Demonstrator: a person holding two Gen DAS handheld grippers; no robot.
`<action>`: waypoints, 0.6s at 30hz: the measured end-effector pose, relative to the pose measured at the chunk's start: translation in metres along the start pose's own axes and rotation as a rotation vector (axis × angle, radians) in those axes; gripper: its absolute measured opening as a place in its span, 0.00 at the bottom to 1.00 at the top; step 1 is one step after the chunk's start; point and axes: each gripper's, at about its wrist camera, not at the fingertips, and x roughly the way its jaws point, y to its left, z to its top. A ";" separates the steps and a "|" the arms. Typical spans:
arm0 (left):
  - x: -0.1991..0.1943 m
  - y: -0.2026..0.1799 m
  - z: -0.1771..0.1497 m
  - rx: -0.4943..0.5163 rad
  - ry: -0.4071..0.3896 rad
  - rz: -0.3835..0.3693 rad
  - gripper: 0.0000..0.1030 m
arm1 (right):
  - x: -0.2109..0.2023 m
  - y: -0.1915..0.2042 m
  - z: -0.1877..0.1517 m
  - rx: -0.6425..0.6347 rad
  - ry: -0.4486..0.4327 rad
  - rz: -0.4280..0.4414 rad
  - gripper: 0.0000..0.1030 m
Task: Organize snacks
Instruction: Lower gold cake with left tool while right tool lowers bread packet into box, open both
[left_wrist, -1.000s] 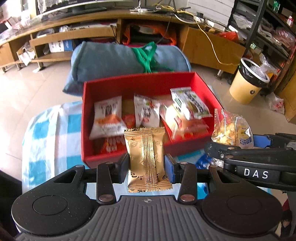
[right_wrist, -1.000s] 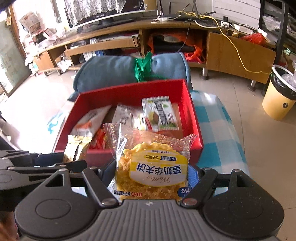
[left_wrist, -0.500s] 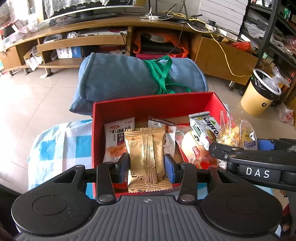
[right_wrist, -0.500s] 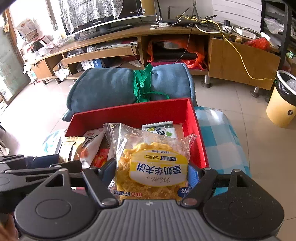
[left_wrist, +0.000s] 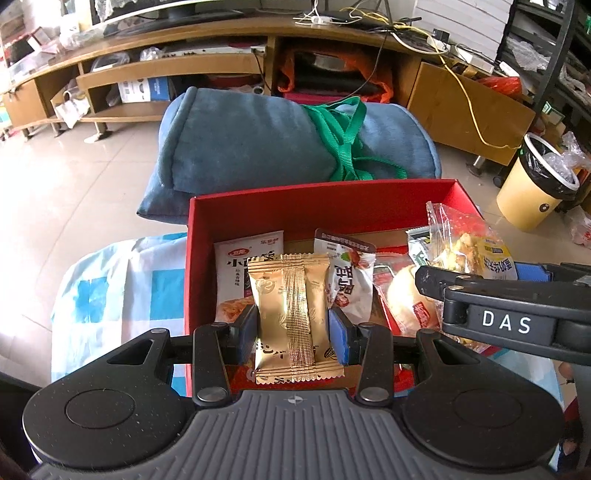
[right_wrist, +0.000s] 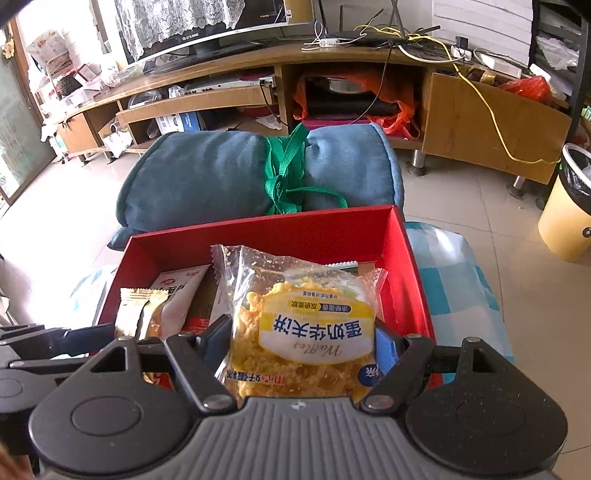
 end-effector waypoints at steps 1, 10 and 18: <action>0.002 0.001 0.000 -0.001 0.002 0.002 0.48 | 0.002 0.001 0.000 -0.004 -0.001 -0.005 0.72; 0.017 0.006 0.003 -0.019 0.026 0.025 0.48 | 0.015 0.002 0.007 -0.012 -0.005 -0.029 0.73; 0.021 0.006 0.004 -0.026 0.028 0.031 0.49 | 0.019 0.007 0.010 -0.037 -0.016 -0.024 0.73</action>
